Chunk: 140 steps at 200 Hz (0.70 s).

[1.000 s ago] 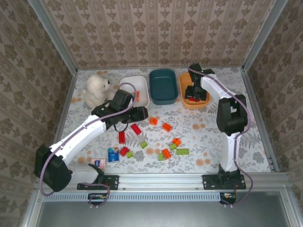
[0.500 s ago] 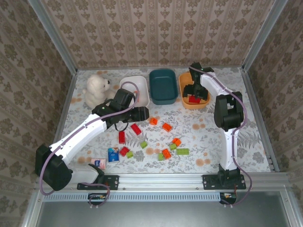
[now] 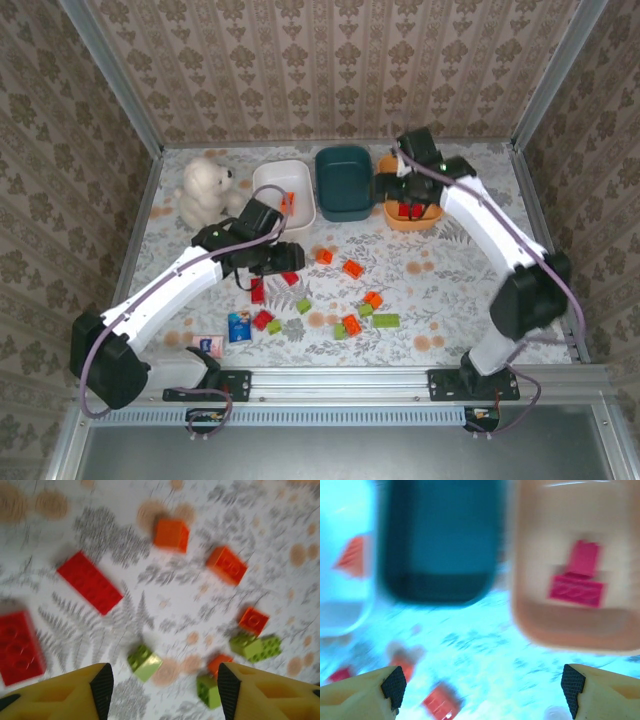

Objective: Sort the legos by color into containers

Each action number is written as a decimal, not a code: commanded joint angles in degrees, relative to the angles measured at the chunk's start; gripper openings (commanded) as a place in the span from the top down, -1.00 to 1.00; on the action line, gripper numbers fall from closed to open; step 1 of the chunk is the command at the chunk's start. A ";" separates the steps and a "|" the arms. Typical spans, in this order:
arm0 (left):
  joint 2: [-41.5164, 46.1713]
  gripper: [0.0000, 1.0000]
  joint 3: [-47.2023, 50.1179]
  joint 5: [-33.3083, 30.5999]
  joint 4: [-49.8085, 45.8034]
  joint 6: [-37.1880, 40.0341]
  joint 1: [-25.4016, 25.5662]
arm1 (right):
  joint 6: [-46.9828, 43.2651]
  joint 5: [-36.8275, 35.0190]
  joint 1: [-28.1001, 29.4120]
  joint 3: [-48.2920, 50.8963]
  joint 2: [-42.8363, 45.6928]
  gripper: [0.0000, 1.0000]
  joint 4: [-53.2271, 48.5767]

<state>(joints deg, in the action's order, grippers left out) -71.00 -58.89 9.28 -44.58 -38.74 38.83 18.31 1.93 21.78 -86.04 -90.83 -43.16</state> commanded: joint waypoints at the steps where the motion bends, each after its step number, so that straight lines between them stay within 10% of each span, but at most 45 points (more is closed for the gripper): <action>1: 3.70 -0.18 3.56 0.65 -9.05 1.09 2.42 | -1.85 6.66 6.77 12.67 9.66 -0.69 8.26; 56: 5.29 -0.23 12.79 -7.72 -8.33 8.21 11.99 | 9.21 19.34 11.30 37.07 31.67 -0.71 19.85; 140: -6.22 -0.11 13.00 -17.65 -7.89 7.95 19.21 | 9.10 17.06 11.23 36.45 36.68 -0.71 14.63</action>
<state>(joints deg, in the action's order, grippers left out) -76.16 -46.37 -4.40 -51.88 -29.61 56.53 25.98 18.90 33.21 -47.97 -55.11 -28.64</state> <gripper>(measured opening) 0.559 0.855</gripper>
